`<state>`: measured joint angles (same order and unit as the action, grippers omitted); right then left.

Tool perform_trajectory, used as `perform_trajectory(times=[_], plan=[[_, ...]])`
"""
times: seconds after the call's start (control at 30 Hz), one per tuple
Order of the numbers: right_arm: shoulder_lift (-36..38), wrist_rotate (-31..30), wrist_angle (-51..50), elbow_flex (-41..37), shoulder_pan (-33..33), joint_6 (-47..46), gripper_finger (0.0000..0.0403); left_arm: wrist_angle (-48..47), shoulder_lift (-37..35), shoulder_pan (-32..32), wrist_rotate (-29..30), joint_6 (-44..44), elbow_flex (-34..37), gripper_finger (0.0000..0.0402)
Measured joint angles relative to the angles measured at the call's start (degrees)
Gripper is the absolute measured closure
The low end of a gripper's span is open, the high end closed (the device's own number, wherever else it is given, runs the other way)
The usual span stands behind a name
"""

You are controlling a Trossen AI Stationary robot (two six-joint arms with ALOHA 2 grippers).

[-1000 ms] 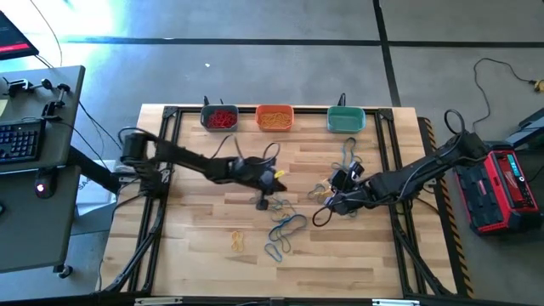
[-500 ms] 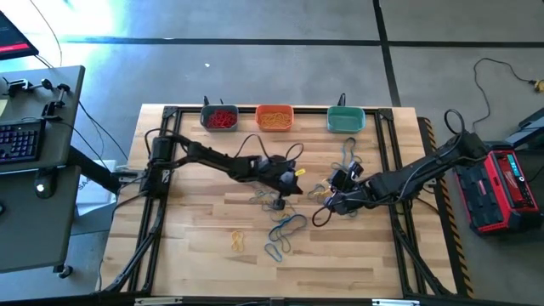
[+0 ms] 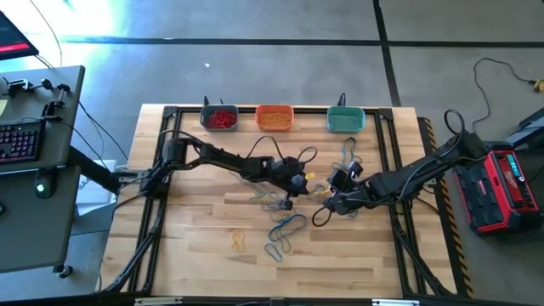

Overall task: Sort rubber bands into baskets
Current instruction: Put the yellow rubber band into the orange bin

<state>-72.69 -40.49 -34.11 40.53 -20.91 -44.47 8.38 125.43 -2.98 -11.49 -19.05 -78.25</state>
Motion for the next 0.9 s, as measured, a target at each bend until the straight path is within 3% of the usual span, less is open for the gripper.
perform_trajectory(times=[0.5, 0.9], plan=[[0.0, -1.32, 1.7, 0.0, 0.0, 0.13, 0.0403, -0.66, 6.88, -0.57, -0.22, -0.94, -5.36, 0.039], [0.0, 8.79, -0.18, 3.99, -6.26, -0.92, 0.0403, -2.19, 6.86, -3.54, 2.54, 1.95, -5.34, 0.039]])
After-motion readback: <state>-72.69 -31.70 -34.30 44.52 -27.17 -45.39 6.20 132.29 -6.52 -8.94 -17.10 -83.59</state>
